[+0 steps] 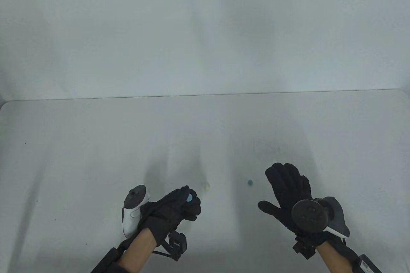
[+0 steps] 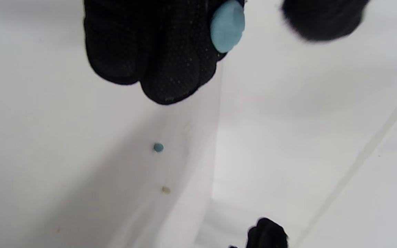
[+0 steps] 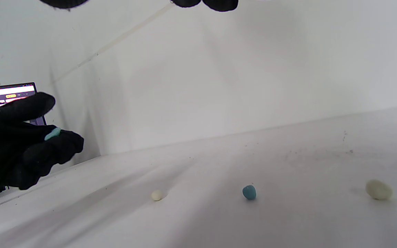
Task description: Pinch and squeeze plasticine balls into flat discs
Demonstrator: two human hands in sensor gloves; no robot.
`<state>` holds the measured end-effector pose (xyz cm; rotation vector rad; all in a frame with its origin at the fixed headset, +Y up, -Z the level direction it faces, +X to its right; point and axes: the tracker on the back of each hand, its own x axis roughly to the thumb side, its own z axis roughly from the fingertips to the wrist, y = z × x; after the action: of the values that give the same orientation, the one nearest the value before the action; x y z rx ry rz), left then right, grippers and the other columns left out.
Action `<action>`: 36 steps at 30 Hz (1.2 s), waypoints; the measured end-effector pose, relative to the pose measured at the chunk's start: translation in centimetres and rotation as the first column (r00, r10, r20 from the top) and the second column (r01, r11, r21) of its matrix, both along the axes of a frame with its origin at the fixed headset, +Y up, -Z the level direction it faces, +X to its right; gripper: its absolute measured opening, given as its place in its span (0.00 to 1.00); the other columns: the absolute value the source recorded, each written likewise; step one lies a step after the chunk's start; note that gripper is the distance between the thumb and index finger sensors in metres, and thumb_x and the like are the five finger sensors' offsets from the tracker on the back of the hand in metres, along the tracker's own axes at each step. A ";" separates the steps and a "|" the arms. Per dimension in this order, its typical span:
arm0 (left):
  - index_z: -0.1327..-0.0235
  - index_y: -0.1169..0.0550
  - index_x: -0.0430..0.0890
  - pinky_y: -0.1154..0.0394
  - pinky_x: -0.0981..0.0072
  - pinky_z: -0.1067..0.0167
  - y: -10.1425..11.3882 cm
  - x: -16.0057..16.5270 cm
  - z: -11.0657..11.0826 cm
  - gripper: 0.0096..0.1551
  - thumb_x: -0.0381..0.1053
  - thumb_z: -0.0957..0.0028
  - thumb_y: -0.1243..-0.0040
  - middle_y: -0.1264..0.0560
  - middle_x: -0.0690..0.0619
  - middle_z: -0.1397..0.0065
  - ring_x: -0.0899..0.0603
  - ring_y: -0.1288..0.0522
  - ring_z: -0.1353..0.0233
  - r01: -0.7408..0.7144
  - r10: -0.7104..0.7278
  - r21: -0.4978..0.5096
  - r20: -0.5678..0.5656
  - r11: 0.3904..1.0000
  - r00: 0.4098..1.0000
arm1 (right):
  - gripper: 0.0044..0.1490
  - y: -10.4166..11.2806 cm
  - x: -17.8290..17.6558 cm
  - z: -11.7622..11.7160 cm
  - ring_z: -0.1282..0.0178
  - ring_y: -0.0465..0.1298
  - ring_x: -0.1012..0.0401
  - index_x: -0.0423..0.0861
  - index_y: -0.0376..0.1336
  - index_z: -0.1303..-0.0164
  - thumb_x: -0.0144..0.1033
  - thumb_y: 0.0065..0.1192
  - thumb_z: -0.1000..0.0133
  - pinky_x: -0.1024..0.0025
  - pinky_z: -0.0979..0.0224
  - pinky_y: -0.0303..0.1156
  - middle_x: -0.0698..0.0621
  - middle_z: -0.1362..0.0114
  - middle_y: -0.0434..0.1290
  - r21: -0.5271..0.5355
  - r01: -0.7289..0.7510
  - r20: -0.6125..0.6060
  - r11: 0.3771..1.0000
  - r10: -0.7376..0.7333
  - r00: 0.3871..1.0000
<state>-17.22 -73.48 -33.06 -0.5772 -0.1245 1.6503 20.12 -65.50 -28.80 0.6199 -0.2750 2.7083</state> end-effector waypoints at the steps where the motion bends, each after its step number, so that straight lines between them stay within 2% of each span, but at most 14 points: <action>1: 0.29 0.31 0.34 0.23 0.51 0.38 -0.1 0.0 0.0 0.45 0.68 0.44 0.53 0.26 0.38 0.33 0.40 0.19 0.40 -0.027 0.027 -0.006 -0.012 1.000 1.000 | 0.56 0.0 0.0 0.0 0.12 0.47 0.33 0.42 0.42 0.12 0.70 0.39 0.40 0.24 0.24 0.51 0.38 0.09 0.46 0.000 -0.001 0.001 1.000 0.001 1.000; 3: 0.31 0.29 0.35 0.20 0.53 0.40 0.0 -0.1 0.0 0.42 0.66 0.45 0.49 0.23 0.40 0.36 0.42 0.16 0.43 -0.033 0.032 -0.021 -0.041 0.999 0.999 | 0.56 0.0 0.0 0.0 0.12 0.47 0.33 0.43 0.42 0.12 0.70 0.39 0.40 0.24 0.24 0.51 0.39 0.09 0.46 0.003 0.000 0.001 1.000 0.000 1.000; 7: 0.43 0.21 0.42 0.15 0.59 0.48 0.1 -0.5 -0.1 0.26 0.59 0.44 0.43 0.17 0.48 0.47 0.49 0.11 0.53 0.065 -0.064 0.012 -0.087 0.998 0.994 | 0.56 0.0 0.0 0.0 0.12 0.47 0.33 0.43 0.42 0.12 0.70 0.39 0.40 0.24 0.24 0.51 0.38 0.09 0.46 -0.001 -0.003 0.000 1.000 0.003 1.000; 9: 0.46 0.20 0.42 0.14 0.60 0.50 0.2 -0.5 -0.1 0.23 0.57 0.44 0.42 0.15 0.48 0.49 0.49 0.11 0.55 0.056 -0.056 0.005 -0.098 0.998 0.994 | 0.56 0.0 0.0 0.0 0.12 0.47 0.33 0.43 0.42 0.12 0.70 0.39 0.40 0.24 0.24 0.51 0.39 0.09 0.46 0.000 -0.001 -0.001 1.000 0.001 1.000; 15: 0.52 0.17 0.44 0.11 0.64 0.55 0.9 -0.3 -0.2 0.19 0.55 0.45 0.40 0.13 0.49 0.55 0.52 0.09 0.61 0.136 -0.129 0.068 -0.105 0.988 0.986 | 0.56 0.0 -0.1 0.0 0.12 0.47 0.33 0.43 0.42 0.12 0.70 0.39 0.40 0.24 0.24 0.51 0.38 0.09 0.46 0.000 -0.003 -0.005 1.000 0.003 1.000; 18: 0.47 0.20 0.42 0.14 0.60 0.49 0.6 -0.2 -0.1 0.22 0.55 0.43 0.43 0.15 0.48 0.49 0.49 0.11 0.55 0.111 -0.108 0.050 -0.074 0.993 0.991 | 0.56 0.0 -0.1 0.0 0.12 0.47 0.33 0.43 0.42 0.12 0.70 0.39 0.40 0.24 0.24 0.51 0.39 0.09 0.46 0.001 -0.004 -0.005 1.000 0.004 1.000; 19: 0.43 0.22 0.42 0.17 0.57 0.45 0.3 -0.2 -0.1 0.26 0.58 0.42 0.47 0.17 0.46 0.44 0.46 0.12 0.50 0.093 -0.090 0.044 -0.060 0.995 0.994 | 0.56 0.0 -0.1 0.1 0.12 0.47 0.33 0.43 0.42 0.12 0.70 0.39 0.40 0.24 0.24 0.51 0.39 0.09 0.46 0.002 -0.003 -0.004 1.000 0.003 1.000; 20: 0.36 0.25 0.37 0.19 0.53 0.42 0.2 -0.1 -0.1 0.36 0.64 0.43 0.51 0.20 0.40 0.39 0.42 0.14 0.46 0.073 -0.072 0.033 -0.042 0.997 0.997 | 0.56 0.0 -0.1 0.1 0.13 0.47 0.33 0.43 0.42 0.12 0.70 0.39 0.40 0.24 0.24 0.51 0.38 0.09 0.46 0.003 -0.002 -0.004 1.000 0.002 1.000; 21: 0.31 0.29 0.35 0.22 0.51 0.39 -0.1 -0.1 -0.1 0.43 0.67 0.43 0.54 0.23 0.37 0.34 0.39 0.17 0.41 0.041 -0.040 0.023 -0.018 0.999 0.999 | 0.56 0.0 0.0 0.1 0.12 0.47 0.33 0.43 0.42 0.12 0.70 0.39 0.40 0.24 0.24 0.51 0.39 0.09 0.46 0.004 0.000 -0.005 1.000 0.000 1.000; 22: 0.30 0.30 0.35 0.22 0.49 0.38 -0.2 -0.1 0.0 0.45 0.68 0.43 0.54 0.24 0.37 0.33 0.38 0.17 0.40 0.033 -0.032 0.011 -0.030 0.999 0.999 | 0.56 0.0 0.0 0.0 0.12 0.47 0.34 0.42 0.42 0.12 0.70 0.39 0.40 0.24 0.24 0.51 0.39 0.09 0.46 0.003 -0.001 -0.005 1.000 0.001 1.000; 24: 0.31 0.28 0.35 0.22 0.49 0.40 -0.2 -0.2 -0.1 0.41 0.65 0.42 0.52 0.23 0.38 0.34 0.38 0.17 0.41 0.056 -0.055 0.006 -0.042 0.998 0.998 | 0.56 -0.1 -0.1 0.1 0.12 0.47 0.33 0.43 0.42 0.12 0.70 0.39 0.40 0.24 0.24 0.51 0.39 0.09 0.46 0.002 -0.003 -0.004 1.000 0.003 1.000; 27: 0.41 0.22 0.40 0.17 0.55 0.45 -0.1 -0.4 -0.2 0.26 0.56 0.40 0.48 0.17 0.44 0.43 0.44 0.12 0.49 0.104 -0.102 0.016 -0.067 0.994 0.992 | 0.56 0.0 0.0 0.1 0.12 0.47 0.33 0.43 0.42 0.12 0.70 0.39 0.40 0.24 0.24 0.51 0.39 0.09 0.46 0.005 -0.001 -0.004 1.000 0.001 1.000; 31: 0.42 0.21 0.40 0.16 0.57 0.47 0.1 -0.4 -0.3 0.23 0.52 0.41 0.45 0.15 0.48 0.48 0.47 0.11 0.52 0.068 -0.067 0.029 -0.050 0.997 0.997 | 0.55 -0.1 -0.1 0.1 0.12 0.47 0.33 0.43 0.42 0.12 0.70 0.39 0.40 0.24 0.24 0.51 0.39 0.09 0.46 0.001 -0.004 -0.006 1.000 0.004 1.000; 36: 0.39 0.22 0.38 0.15 0.60 0.47 0.1 -0.3 -0.4 0.26 0.52 0.42 0.45 0.14 0.50 0.50 0.49 0.10 0.54 0.073 -0.071 0.035 -0.046 0.997 0.996 | 0.55 -0.1 -0.1 0.1 0.12 0.47 0.33 0.43 0.42 0.12 0.70 0.39 0.40 0.24 0.24 0.51 0.39 0.09 0.46 0.002 -0.004 -0.009 1.000 0.004 1.000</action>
<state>-17.48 -73.42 -33.41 -0.5113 -0.0998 1.5869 20.04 -65.59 -28.72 0.6333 -0.2745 2.7084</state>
